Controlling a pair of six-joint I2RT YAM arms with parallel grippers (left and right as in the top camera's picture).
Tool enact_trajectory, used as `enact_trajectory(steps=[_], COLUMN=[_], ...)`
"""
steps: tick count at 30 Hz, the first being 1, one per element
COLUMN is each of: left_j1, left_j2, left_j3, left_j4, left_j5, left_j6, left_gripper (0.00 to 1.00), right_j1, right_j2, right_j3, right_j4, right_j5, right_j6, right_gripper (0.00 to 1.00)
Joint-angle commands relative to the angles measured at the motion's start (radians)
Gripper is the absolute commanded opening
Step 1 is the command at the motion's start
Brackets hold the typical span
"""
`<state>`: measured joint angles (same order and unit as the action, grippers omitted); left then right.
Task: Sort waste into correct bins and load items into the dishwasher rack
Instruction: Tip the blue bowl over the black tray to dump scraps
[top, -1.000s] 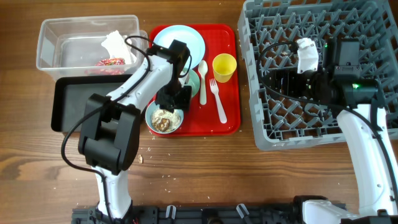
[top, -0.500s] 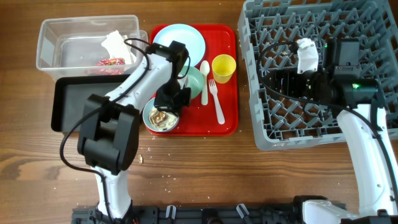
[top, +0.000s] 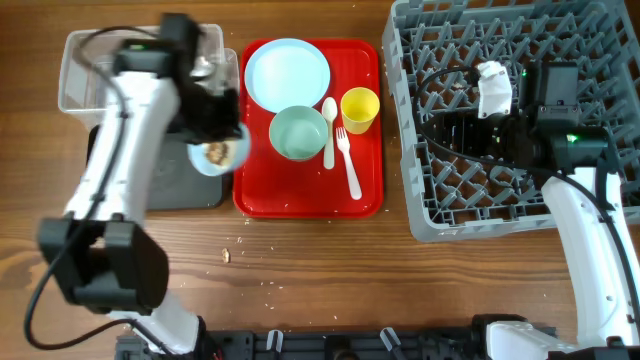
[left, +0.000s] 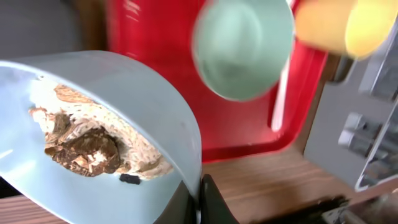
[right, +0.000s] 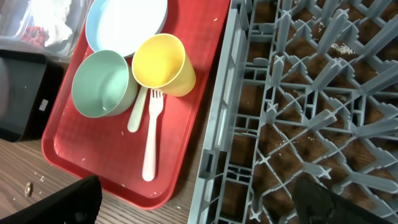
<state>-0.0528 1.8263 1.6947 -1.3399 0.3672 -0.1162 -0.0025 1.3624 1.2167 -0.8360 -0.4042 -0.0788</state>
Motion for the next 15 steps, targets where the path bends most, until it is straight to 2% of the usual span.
enact_trajectory(steps=[1,4,8,15], left_j1=[0.149,0.289,0.422,0.618], left_j2=[0.005,0.008,0.01,0.035], left_j3=[-0.02,-0.095,-0.191,-0.337], left_j4=[0.01,0.045,0.099,0.295], left_j5=[0.161,0.365,0.561,0.855], left_j6=[0.151,0.265,0.357,0.371], left_gripper=[0.04,0.04,0.04,0.04], right_j1=[0.005,0.005,0.005,0.005], right_j2=[0.003,0.003,0.003,0.003], right_j3=[0.019,0.019,0.019,0.019], right_j4=[0.006,0.007,0.01,0.016], right_j5=[-0.019,-0.019,-0.019,-0.019], right_j6=[0.011,0.011,0.011,0.011], right_gripper=[1.0,1.0,1.0,1.0])
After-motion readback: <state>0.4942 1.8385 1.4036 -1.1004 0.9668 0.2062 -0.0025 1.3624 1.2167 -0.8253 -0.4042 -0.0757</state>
